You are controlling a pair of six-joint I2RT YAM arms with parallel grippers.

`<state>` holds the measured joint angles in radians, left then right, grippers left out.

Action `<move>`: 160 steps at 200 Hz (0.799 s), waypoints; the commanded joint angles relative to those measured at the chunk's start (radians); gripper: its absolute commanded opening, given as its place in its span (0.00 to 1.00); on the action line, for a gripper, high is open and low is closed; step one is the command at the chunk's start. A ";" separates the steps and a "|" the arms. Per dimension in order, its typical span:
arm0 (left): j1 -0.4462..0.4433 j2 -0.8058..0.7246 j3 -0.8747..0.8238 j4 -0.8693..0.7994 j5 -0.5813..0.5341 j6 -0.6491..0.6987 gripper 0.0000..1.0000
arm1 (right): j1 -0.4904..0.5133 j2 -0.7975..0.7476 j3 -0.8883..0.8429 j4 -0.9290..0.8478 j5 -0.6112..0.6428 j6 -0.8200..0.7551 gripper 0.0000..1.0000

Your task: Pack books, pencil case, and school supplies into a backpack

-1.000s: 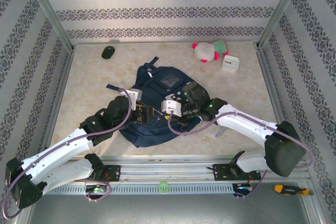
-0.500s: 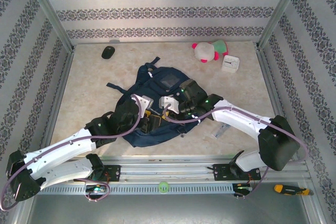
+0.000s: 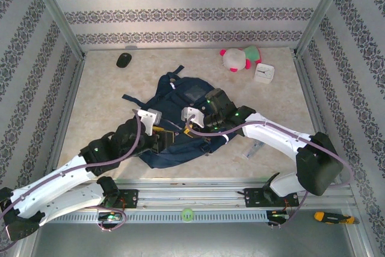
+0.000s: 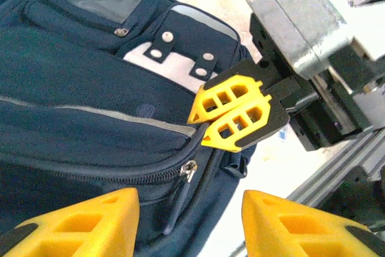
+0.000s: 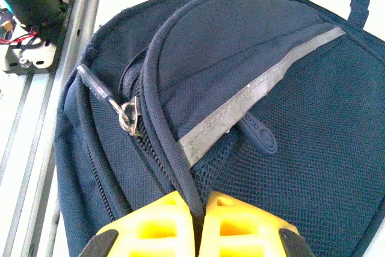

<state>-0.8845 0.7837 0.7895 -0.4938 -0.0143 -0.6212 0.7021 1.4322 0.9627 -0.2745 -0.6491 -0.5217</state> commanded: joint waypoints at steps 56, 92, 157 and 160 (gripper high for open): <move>-0.022 0.185 0.229 -0.435 0.057 -0.272 0.43 | -0.008 -0.017 0.051 0.049 -0.116 0.039 0.00; -0.022 0.253 0.268 -0.379 0.025 -0.183 0.42 | -0.008 -0.013 0.055 0.049 -0.136 0.042 0.00; -0.022 0.368 0.316 -0.355 0.031 -0.038 0.41 | -0.011 -0.009 0.062 0.048 -0.149 0.040 0.00; -0.022 0.371 0.318 -0.353 0.031 -0.036 0.41 | -0.010 -0.009 0.063 0.048 -0.150 0.040 0.00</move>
<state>-0.8913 1.1271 1.0676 -0.8375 0.0227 -0.7403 0.6983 1.4322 0.9691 -0.2745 -0.6899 -0.4999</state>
